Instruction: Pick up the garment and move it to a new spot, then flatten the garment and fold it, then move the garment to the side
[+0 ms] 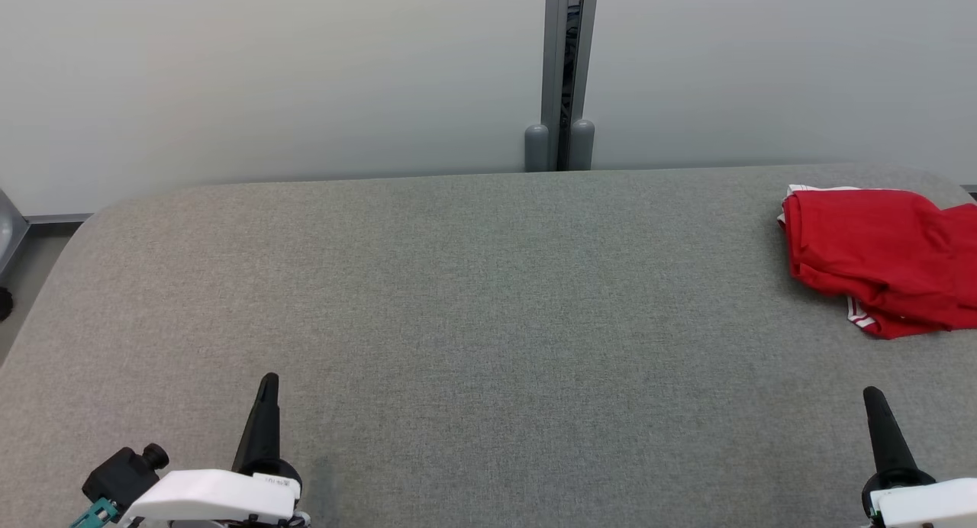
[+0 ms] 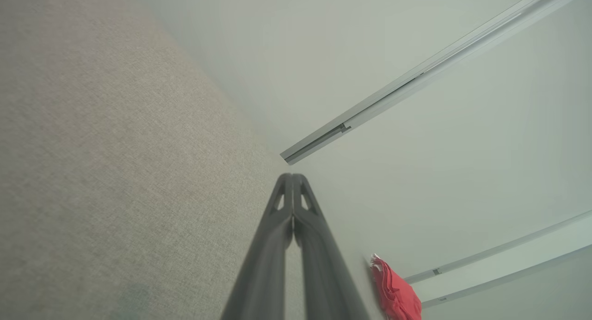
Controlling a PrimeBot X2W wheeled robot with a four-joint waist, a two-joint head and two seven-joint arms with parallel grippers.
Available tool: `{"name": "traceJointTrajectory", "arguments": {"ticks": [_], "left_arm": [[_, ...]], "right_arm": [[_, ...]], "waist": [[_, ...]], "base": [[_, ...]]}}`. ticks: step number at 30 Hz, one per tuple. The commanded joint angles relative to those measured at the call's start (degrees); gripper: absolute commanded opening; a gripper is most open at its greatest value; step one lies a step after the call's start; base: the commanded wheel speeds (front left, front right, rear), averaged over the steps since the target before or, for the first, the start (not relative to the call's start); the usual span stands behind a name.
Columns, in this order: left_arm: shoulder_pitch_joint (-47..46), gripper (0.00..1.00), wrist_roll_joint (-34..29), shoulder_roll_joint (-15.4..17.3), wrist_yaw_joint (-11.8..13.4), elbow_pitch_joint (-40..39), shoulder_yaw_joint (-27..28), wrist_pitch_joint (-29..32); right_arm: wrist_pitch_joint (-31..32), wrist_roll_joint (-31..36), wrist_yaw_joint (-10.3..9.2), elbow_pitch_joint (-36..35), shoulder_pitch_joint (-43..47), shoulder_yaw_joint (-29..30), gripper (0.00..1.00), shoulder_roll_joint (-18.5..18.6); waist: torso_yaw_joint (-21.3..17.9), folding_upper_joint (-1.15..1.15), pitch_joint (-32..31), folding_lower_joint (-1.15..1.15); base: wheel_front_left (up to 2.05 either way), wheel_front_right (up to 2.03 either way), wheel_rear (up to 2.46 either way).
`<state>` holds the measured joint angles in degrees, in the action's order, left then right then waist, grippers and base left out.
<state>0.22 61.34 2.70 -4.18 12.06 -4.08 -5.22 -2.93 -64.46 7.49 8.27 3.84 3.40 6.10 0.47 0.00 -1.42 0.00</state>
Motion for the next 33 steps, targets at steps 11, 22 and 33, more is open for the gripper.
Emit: {"name": "traceJointTrajectory", "arguments": {"ticks": [11,22,33], "left_arm": [[-3.06,0.00,7.33,0.36,-1.15,0.15,0.00,1.36],[-4.17,0.00,13.83,0.40,-1.71,0.70,-0.08,2.70],[-5.14,0.00,18.81,0.42,-2.21,1.11,-0.14,3.57]], "right_arm": [[1.97,-7.87,0.01,-1.06,-1.32,1.52,0.00,1.10],[3.67,-14.81,0.01,-1.35,-1.38,2.80,0.00,1.42],[4.94,-20.08,0.01,-1.52,-1.31,3.67,0.00,1.73]], "waist": [[-0.08,0.00,0.24,0.00],[-0.17,0.00,0.50,0.00],[-0.24,0.00,0.71,0.00]], "base": [[0.00,0.00,0.00],[0.00,0.00,0.00],[0.00,0.00,0.00]]}}
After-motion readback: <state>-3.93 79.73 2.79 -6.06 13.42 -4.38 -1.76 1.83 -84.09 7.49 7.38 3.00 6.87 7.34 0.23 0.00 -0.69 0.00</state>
